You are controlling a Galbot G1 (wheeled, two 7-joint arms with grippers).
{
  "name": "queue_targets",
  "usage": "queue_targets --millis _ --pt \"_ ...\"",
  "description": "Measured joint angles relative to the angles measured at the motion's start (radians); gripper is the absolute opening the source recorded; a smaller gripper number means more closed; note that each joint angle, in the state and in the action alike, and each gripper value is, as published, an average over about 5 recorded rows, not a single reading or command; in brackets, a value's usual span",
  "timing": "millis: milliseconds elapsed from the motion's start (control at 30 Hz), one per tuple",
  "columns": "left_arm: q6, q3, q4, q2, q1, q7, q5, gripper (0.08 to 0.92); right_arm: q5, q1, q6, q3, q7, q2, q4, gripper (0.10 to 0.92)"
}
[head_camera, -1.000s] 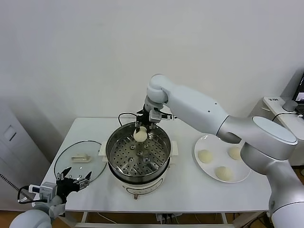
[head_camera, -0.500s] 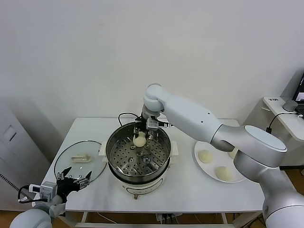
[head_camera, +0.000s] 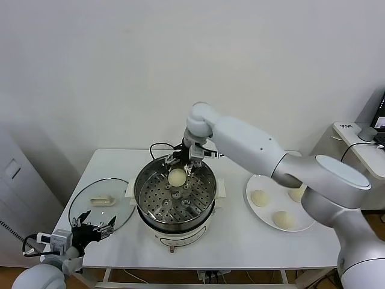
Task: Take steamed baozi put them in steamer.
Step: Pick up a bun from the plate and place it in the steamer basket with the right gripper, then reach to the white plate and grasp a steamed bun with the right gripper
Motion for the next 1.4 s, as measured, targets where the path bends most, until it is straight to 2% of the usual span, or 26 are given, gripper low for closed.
queue_targets --millis 400,633,800,967,1400 --pt "0.0 -0.001 0.0 0.003 -0.008 -0.001 -0.001 0.823 0.429 0.225 -0.021 -0.255 -0.086 -0.197 0.017 0.823" --pt "0.001 0.0 -0.001 0.005 -0.016 -0.002 -0.004 0.823 0.583 0.274 -0.233 -0.376 -0.122 -0.31 0.015 0.823" --pt "0.003 0.001 -0.003 0.005 -0.017 -0.002 -0.005 0.823 0.643 0.271 -0.405 -0.427 -0.127 -0.378 0.01 0.823" --pt "0.003 0.001 -0.005 0.002 -0.017 -0.003 -0.005 0.823 0.67 0.242 -0.514 -0.449 -0.123 -0.425 -0.007 0.823" --pt "0.007 0.002 -0.008 -0.004 -0.023 -0.004 -0.005 0.823 0.626 0.094 -0.641 -0.403 -0.079 -0.442 -0.093 0.823"
